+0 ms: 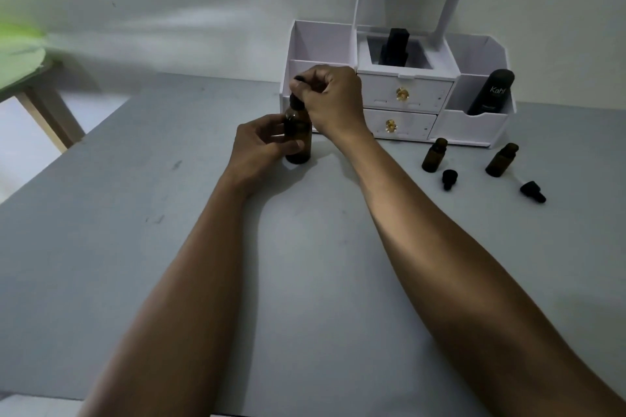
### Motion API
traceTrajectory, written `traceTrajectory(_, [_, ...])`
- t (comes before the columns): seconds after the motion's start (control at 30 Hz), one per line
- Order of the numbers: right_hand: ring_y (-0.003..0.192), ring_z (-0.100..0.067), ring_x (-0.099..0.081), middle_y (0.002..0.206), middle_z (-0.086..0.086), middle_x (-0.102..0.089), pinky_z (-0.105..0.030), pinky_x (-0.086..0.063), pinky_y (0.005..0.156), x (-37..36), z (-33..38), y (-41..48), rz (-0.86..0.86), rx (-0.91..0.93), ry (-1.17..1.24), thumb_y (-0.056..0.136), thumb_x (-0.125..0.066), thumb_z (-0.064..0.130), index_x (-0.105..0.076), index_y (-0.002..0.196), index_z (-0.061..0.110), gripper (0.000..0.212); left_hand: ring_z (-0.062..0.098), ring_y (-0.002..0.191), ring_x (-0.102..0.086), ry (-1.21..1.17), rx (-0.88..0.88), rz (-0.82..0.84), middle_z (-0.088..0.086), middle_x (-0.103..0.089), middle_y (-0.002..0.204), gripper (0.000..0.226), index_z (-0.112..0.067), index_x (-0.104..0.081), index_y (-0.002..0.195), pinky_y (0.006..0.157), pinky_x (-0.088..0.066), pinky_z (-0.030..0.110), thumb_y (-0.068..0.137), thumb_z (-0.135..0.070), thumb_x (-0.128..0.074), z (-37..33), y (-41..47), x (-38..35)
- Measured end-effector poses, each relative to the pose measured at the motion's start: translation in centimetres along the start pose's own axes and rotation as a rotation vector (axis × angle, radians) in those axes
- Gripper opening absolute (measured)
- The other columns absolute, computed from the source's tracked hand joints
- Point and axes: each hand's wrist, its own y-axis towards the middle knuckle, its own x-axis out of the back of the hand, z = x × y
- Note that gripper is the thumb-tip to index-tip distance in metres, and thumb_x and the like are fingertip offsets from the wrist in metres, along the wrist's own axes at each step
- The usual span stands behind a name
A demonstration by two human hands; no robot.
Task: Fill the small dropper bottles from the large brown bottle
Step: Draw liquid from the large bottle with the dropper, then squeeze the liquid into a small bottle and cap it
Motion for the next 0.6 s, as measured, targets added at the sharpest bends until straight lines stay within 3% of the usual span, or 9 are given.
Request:
traceTrajectory(0.23, [0.074,-0.013,-0.073,0.084,-0.004,-0.077,-0.036,-0.063,0.077,-0.2,-0.1,-0.2,-0.032,-0.012,0.054,0.089,-0.072,0.015,-0.079,0.091,0.007,0.010,-0.001,0.096,-0.071,-0.013,-0.005,0.007,-0.007,-0.074,0.110,0.050,-0.019,-0.068,0.124,0.075,-0.051,0.008,0.077,-0.012,-0.083,-0.1,-0.2,0.1])
traceTrajectory(0.4, [0.080,-0.006,-0.072,0.093,-0.001,-0.077,-0.013,-0.058,0.075,0.3,1.2,0.1,-0.089,0.062,0.099,0.090,-0.072,0.020,-0.077,0.103,0.008,0.018,0.006,0.102,-0.070,-0.015,0.001,0.008,-0.002,-0.074,0.115,0.054,-0.016,-0.068,0.127,0.089,-0.054,0.024,0.076,-0.012,-0.083,-0.1,-0.3,0.0])
traceTrajectory(0.47, [0.080,-0.006,-0.072,0.091,0.000,-0.077,-0.016,-0.059,0.077,0.7,1.8,0.5,-0.114,0.099,0.103,0.090,-0.072,0.020,-0.077,0.102,0.008,0.018,0.012,0.106,-0.070,-0.016,-0.006,0.006,-0.001,-0.072,0.119,0.060,-0.017,-0.065,0.131,0.096,-0.056,0.034,0.075,-0.013,-0.084,-0.2,-0.3,-0.1])
traceTrajectory(0.53, [0.076,-0.005,-0.071,0.084,0.003,-0.076,-0.024,-0.060,0.077,1.1,2.5,0.9,-0.147,0.129,0.128,0.089,-0.072,0.019,-0.077,0.099,0.007,0.016,0.011,0.109,-0.067,0.015,-0.098,-0.081,-0.002,-0.068,0.124,0.065,-0.021,-0.059,0.137,0.095,-0.056,0.032,0.076,-0.022,-0.083,-0.4,-0.5,-0.7])
traceTrajectory(0.6, [0.075,-0.006,-0.071,0.082,0.003,-0.076,-0.029,-0.061,0.077,1.7,3.2,1.2,-0.185,0.158,0.172,0.089,-0.071,0.018,-0.077,0.098,0.006,0.016,0.009,0.109,-0.065,0.078,-0.274,-0.300,-0.001,-0.066,0.123,0.064,-0.020,-0.056,0.138,0.089,-0.057,0.028,0.080,-0.033,-0.079,-1.1,-0.9,-1.5])
